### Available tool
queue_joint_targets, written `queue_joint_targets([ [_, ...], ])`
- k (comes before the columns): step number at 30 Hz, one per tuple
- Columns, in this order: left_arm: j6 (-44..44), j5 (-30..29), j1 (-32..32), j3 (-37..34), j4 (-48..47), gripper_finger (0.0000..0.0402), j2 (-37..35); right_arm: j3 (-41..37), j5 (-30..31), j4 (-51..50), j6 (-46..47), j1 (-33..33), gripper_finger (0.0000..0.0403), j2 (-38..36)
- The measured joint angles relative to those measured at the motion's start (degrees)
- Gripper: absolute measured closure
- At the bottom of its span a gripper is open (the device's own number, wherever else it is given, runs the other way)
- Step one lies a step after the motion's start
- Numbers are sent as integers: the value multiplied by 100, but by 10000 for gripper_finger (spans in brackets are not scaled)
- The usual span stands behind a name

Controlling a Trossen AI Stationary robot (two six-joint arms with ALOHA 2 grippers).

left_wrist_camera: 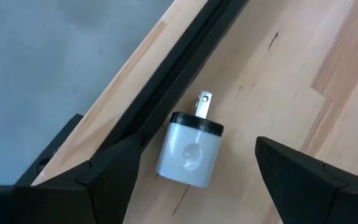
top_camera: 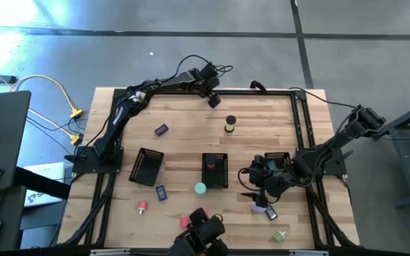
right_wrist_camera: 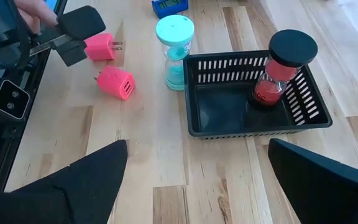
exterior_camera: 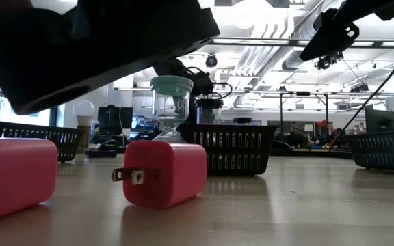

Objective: Pick & Place Office items
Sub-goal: Put the white charger adapter into the left black bin

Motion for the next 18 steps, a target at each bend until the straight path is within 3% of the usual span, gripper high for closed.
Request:
queue_joint_targets([
  [18,-23,-194,-97,-22,-327,115,31,2,1,18,0,0,23,0],
])
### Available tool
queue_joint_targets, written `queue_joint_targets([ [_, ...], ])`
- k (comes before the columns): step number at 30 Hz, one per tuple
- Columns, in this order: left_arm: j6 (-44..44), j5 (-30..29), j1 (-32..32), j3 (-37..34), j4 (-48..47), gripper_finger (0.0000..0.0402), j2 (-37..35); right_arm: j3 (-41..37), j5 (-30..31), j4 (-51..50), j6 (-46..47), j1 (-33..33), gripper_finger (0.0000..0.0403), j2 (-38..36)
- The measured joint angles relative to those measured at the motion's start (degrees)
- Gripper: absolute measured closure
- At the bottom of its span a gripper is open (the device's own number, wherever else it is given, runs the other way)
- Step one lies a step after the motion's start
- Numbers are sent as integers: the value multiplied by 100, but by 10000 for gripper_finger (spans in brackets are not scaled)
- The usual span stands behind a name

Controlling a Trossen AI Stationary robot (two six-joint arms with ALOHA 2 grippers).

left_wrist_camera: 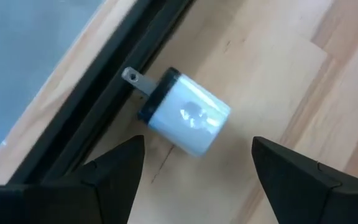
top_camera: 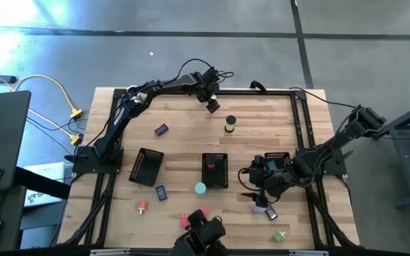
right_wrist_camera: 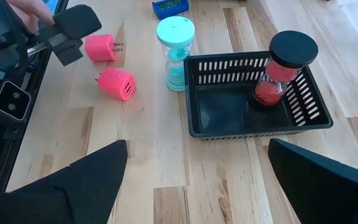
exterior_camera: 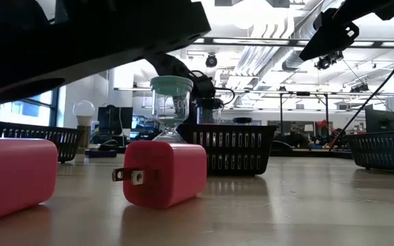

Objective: Pick & Place Office items
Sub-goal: Put the white charger adapter into the left black bin

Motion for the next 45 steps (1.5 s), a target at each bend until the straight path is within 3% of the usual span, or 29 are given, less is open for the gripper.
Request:
queue_joint_targets([
  [45,-3261,-301,59,7,532,115,-12,2,-2,63,2,0,23,0],
])
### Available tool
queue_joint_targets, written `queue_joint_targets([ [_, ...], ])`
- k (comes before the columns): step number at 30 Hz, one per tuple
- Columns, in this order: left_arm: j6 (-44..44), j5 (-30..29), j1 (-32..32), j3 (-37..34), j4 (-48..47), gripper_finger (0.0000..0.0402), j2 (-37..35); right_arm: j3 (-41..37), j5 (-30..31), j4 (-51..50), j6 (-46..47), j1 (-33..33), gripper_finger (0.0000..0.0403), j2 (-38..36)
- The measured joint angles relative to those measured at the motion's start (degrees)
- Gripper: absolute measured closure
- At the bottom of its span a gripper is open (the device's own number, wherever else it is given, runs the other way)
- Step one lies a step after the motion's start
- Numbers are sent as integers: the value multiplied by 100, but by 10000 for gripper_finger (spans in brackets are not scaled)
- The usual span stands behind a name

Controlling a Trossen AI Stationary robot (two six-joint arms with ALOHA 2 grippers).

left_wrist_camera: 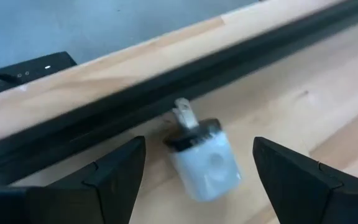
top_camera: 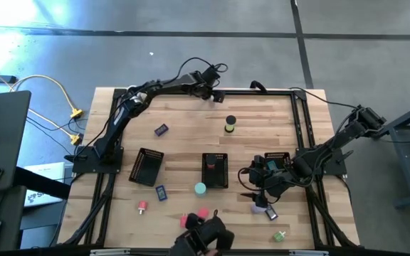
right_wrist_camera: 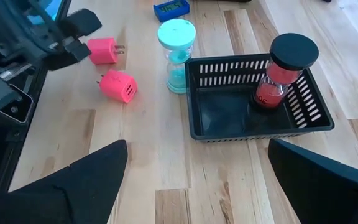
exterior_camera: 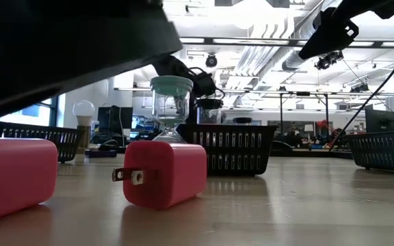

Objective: Pick & Place Office items
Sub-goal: Put the white charger adapter into the left black bin

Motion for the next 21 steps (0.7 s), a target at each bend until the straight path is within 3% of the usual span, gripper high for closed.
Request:
queue_joint_targets([
  [15,-239,258,131,26,-32,117,196,0,-2,-11,20,0,23,2],
  [21,-322,280,173,26,-134,151,206,0,-2,-9,20,0,23,2],
])
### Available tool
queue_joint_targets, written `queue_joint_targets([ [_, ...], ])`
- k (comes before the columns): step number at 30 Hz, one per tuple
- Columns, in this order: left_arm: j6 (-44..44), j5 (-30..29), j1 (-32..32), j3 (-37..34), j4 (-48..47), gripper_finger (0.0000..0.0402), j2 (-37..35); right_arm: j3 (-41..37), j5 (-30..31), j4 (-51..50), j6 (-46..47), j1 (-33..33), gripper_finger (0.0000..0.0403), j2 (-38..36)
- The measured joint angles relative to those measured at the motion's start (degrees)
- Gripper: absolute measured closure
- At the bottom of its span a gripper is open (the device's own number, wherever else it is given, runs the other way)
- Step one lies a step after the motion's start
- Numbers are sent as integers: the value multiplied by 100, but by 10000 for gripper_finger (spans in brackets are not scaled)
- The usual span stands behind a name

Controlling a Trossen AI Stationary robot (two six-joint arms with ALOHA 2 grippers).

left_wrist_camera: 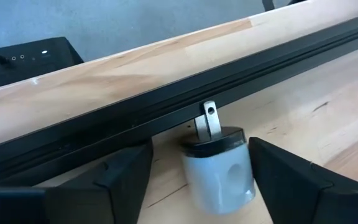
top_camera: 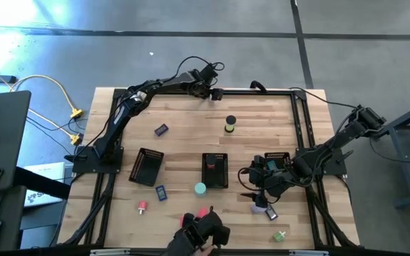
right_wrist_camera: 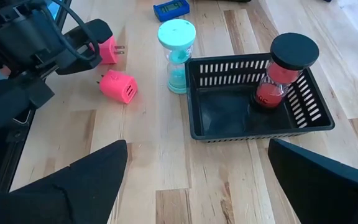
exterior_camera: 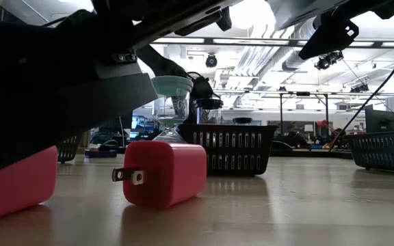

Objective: Pick & Place Office items
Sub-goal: Put the white charger adapter into the left black bin

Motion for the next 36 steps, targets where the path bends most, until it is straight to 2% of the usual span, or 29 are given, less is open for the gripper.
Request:
queue_joint_targets([
  [14,-9,68,26,-13,-103,274,11,0,0,35,10,0,23,0],
  [26,591,274,2,-53,-404,274,-209,0,-261,82,111,0,23,0],
  [36,1106,240,-378,-52,-929,274,-1072,0,-264,121,111,0,23,0],
])
